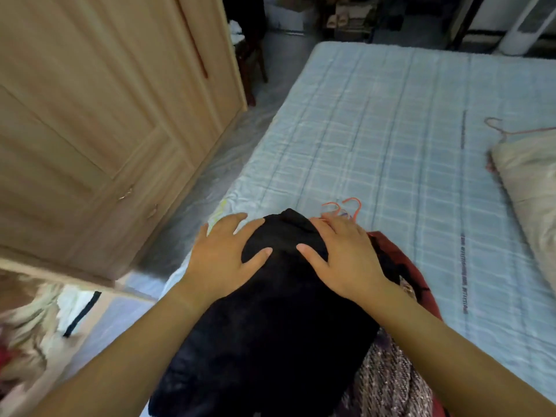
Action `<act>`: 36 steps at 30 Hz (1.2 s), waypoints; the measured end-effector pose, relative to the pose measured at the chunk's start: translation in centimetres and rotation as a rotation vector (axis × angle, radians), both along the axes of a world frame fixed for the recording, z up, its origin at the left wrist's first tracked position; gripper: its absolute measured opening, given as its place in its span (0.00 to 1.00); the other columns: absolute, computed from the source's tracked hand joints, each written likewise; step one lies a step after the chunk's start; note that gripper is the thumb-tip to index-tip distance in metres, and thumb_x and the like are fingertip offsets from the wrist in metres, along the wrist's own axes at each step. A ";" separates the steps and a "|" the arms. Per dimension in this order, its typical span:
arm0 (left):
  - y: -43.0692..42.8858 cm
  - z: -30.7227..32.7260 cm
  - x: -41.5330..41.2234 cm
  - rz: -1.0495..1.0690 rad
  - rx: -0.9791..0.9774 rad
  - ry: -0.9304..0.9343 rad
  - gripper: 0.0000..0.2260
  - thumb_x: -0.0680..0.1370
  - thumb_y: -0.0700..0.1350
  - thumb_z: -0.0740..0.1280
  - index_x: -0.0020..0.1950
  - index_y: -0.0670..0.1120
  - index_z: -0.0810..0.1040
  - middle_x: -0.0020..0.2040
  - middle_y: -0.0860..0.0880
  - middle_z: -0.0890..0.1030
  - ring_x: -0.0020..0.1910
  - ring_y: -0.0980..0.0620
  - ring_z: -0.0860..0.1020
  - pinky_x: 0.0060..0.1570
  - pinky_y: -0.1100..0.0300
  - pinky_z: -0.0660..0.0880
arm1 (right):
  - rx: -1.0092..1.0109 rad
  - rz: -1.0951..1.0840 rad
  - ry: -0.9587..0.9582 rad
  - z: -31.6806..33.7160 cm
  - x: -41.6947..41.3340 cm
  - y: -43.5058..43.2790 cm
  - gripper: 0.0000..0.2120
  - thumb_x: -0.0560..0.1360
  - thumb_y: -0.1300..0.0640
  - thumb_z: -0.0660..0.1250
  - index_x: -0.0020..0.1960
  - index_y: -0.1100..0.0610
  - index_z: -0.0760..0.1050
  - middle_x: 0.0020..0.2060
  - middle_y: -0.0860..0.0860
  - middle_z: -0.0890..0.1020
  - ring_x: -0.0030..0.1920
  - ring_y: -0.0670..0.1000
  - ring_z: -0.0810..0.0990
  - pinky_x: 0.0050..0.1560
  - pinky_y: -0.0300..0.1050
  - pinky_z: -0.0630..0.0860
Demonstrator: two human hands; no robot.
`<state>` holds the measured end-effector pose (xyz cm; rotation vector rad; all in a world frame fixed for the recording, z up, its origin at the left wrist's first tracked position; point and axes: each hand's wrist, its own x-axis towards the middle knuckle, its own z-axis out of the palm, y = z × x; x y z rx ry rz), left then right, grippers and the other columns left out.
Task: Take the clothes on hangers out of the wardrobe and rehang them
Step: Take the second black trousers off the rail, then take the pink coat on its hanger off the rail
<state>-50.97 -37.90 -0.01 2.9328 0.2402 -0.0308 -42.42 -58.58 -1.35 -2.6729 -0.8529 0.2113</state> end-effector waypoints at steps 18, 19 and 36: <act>17.3 6.2 -41.0 0.697 0.088 -0.165 0.28 0.74 0.66 0.51 0.67 0.53 0.72 0.63 0.48 0.75 0.61 0.44 0.75 0.59 0.45 0.70 | 0.177 0.704 -0.079 6.9 -30.8 27.6 0.32 0.73 0.37 0.51 0.61 0.59 0.75 0.58 0.57 0.78 0.57 0.59 0.77 0.53 0.56 0.76; 18.7 6.8 -43.5 0.722 0.108 -0.168 0.28 0.74 0.66 0.51 0.67 0.53 0.72 0.63 0.49 0.75 0.60 0.45 0.75 0.59 0.46 0.69 | 0.193 0.732 -0.069 7.5 -33.2 29.6 0.31 0.73 0.37 0.52 0.61 0.59 0.75 0.58 0.57 0.78 0.56 0.59 0.77 0.52 0.57 0.76; 39.2 21.1 -71.6 1.095 0.502 -0.329 0.29 0.74 0.67 0.48 0.69 0.54 0.69 0.62 0.50 0.75 0.62 0.46 0.73 0.63 0.45 0.65 | 0.532 1.132 -0.149 21.2 -58.8 59.3 0.28 0.77 0.39 0.54 0.72 0.52 0.63 0.71 0.46 0.63 0.70 0.49 0.62 0.64 0.46 0.65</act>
